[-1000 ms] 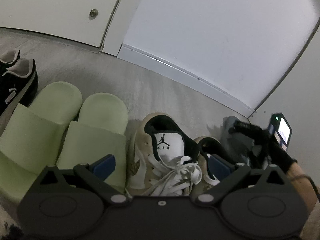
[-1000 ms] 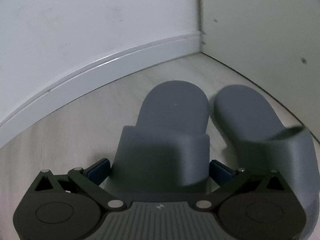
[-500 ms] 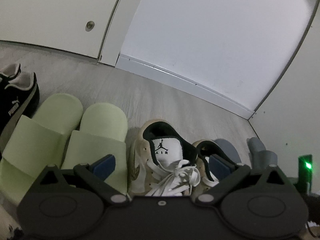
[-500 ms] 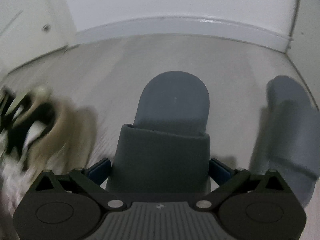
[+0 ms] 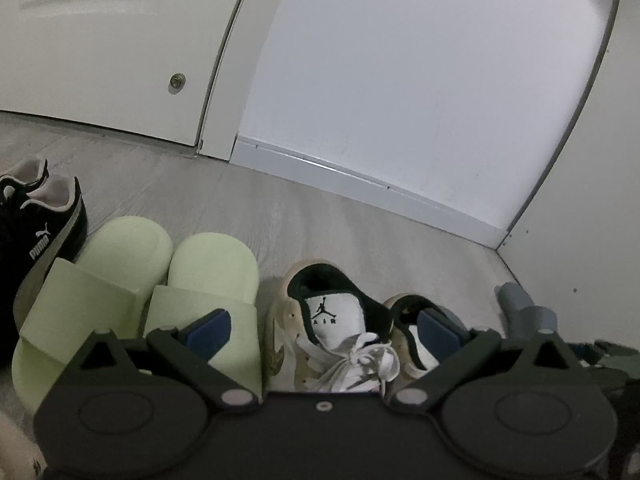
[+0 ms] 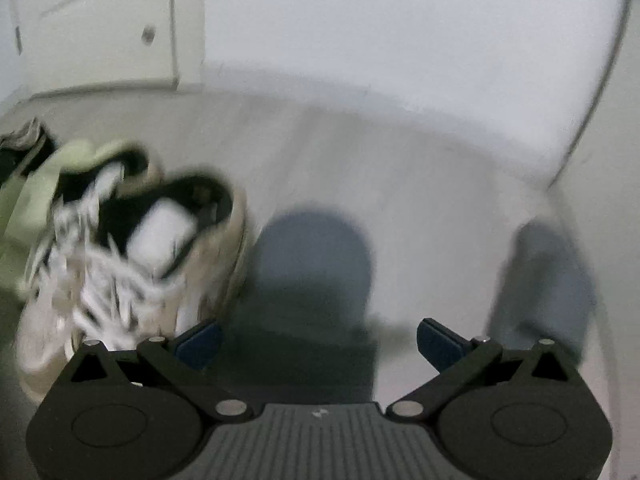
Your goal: Organize scattered shoes
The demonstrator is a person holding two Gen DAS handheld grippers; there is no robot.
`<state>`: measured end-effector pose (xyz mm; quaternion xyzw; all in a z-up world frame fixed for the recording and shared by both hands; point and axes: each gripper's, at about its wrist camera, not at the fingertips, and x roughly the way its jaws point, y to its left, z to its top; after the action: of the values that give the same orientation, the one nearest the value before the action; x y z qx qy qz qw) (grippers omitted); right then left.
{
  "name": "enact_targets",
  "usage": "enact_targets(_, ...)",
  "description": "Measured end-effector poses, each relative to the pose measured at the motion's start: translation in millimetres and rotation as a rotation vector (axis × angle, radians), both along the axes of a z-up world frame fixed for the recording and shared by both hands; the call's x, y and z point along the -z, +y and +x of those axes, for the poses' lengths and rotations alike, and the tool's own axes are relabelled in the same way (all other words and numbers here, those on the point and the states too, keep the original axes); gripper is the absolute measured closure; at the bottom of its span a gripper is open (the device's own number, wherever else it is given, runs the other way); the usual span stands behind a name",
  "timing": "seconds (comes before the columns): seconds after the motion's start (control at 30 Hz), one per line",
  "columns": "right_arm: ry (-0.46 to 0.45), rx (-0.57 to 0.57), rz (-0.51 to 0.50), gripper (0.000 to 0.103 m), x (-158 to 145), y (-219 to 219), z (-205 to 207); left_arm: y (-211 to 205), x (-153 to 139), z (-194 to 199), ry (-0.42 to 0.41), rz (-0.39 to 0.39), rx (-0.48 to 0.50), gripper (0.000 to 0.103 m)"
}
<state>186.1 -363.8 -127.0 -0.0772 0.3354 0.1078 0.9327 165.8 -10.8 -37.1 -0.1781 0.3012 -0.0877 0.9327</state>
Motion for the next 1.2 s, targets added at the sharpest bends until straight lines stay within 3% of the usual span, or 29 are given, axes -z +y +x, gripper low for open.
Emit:
enact_targets(0.1,-0.024,-0.008,0.139,0.003,-13,10,-18,2,1,1,0.008,-0.015,-0.013,0.002)
enact_targets(0.13,0.007,-0.027,0.189,0.009,-12,21,-22,3,1,0,0.008,-0.018,-0.017,0.002)
enact_targets(0.2,0.044,-0.037,0.188,0.024,-9,36,-23,5,1,-1,0.007,-0.022,-0.024,0.002)
enact_targets(0.37,0.14,-0.062,0.152,0.032,8,59,-8,6,0,0,0.003,-0.03,-0.03,0.002)
enact_targets(0.43,0.156,-0.063,0.162,0.046,11,61,-4,6,0,0,0.003,-0.03,-0.029,0.002)
enact_targets(0.53,0.189,-0.042,0.213,0.047,16,59,4,5,0,0,0.002,-0.026,-0.028,0.002)
enact_targets(0.87,0.144,-0.043,0.207,0.05,17,62,24,4,1,0,0.009,-0.028,-0.034,0.002)
enact_targets(1.0,0.16,-0.051,0.231,0.048,13,55,26,4,1,-1,0.007,-0.012,-0.04,0.002)
enact_targets(1.07,0.094,-0.025,0.336,0.035,-6,28,13,5,2,-1,0.01,-0.019,-0.042,0.002)
enact_targets(1.13,-0.025,0.034,0.416,0.0,-21,-4,-1,5,2,0,0.016,-0.029,-0.04,0.002)
enact_targets(1.2,-0.152,0.136,0.434,0.0,-31,-38,-10,5,3,2,0.021,-0.036,-0.033,0.002)
